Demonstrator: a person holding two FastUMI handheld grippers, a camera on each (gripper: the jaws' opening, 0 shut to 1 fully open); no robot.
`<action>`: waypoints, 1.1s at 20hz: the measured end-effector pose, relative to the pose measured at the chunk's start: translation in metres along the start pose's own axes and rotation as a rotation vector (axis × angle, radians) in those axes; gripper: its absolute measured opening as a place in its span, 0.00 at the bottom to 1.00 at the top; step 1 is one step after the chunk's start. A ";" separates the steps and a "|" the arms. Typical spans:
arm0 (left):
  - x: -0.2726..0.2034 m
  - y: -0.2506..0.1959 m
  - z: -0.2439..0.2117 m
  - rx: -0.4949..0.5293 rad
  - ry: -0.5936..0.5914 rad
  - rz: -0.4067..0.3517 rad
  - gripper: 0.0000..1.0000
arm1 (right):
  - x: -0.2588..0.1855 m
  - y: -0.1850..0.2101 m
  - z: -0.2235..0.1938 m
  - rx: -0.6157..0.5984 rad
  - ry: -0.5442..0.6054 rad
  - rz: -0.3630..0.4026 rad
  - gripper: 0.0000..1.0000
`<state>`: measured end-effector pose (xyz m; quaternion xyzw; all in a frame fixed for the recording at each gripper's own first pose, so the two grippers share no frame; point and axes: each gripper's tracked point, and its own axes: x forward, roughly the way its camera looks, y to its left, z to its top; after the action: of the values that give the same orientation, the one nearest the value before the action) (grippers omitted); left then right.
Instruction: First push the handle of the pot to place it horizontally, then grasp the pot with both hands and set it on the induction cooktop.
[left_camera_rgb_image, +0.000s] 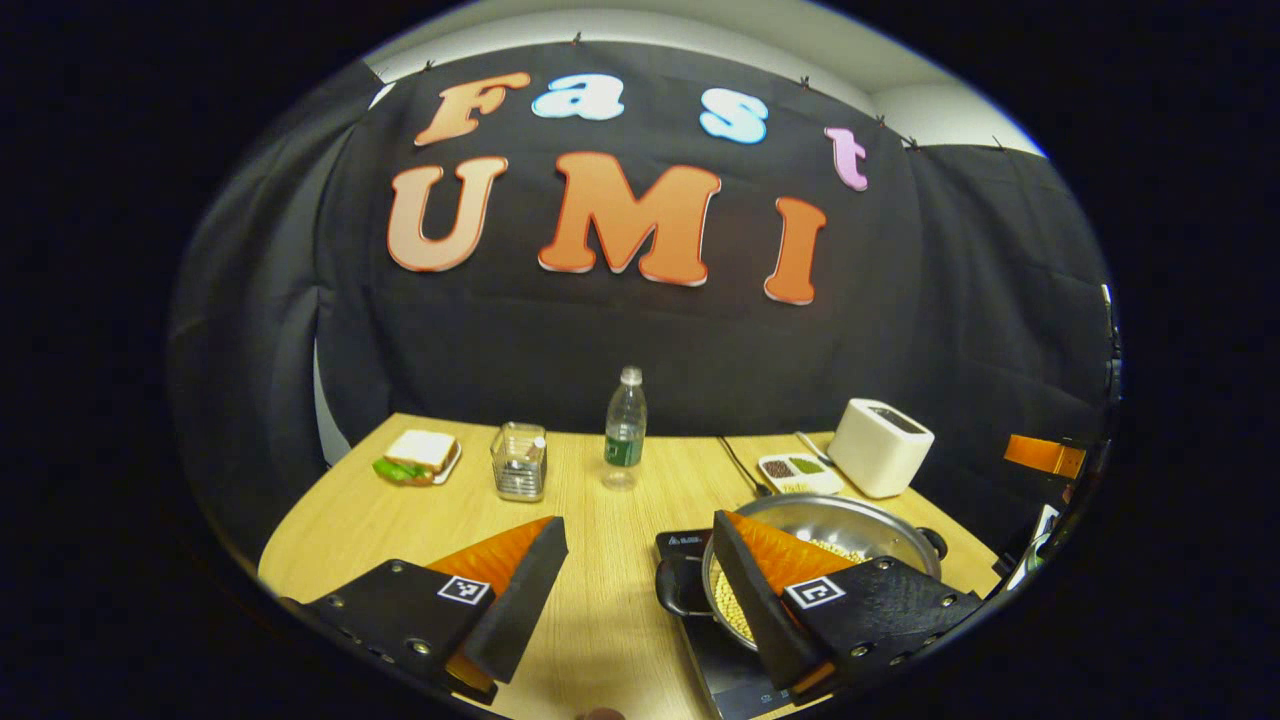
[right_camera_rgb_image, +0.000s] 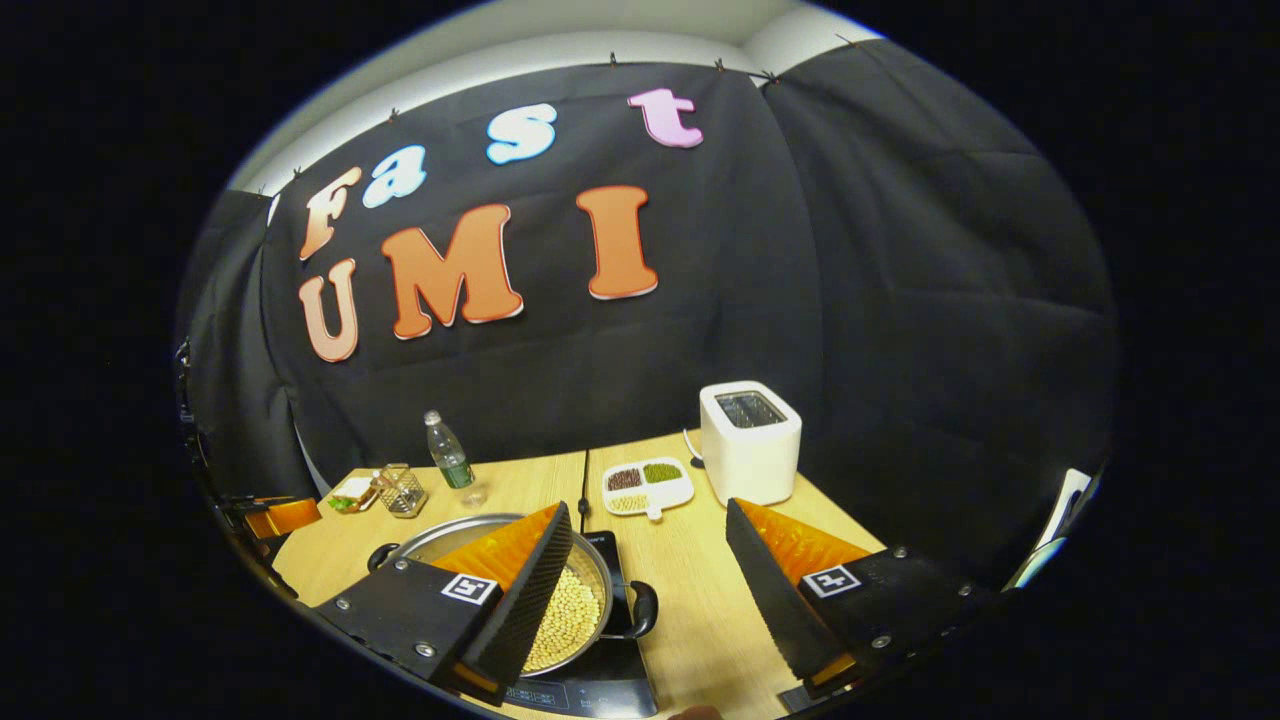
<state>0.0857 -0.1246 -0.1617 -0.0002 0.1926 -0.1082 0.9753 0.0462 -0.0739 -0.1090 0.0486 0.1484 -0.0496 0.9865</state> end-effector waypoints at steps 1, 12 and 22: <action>-0.014 0.000 0.019 0.005 -0.051 -0.003 0.91 | -0.011 -0.001 0.010 -0.004 -0.028 0.002 0.95; -0.148 0.044 0.161 0.134 -0.399 0.165 0.88 | -0.094 0.002 0.079 -0.090 -0.195 0.015 0.95; -0.143 0.050 0.147 0.091 -0.343 0.158 0.89 | -0.109 -0.019 0.091 -0.070 -0.215 0.002 1.00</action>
<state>0.0221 -0.0515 0.0259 0.0406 0.0180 -0.0384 0.9983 -0.0333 -0.0938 0.0087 0.0088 0.0435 -0.0481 0.9979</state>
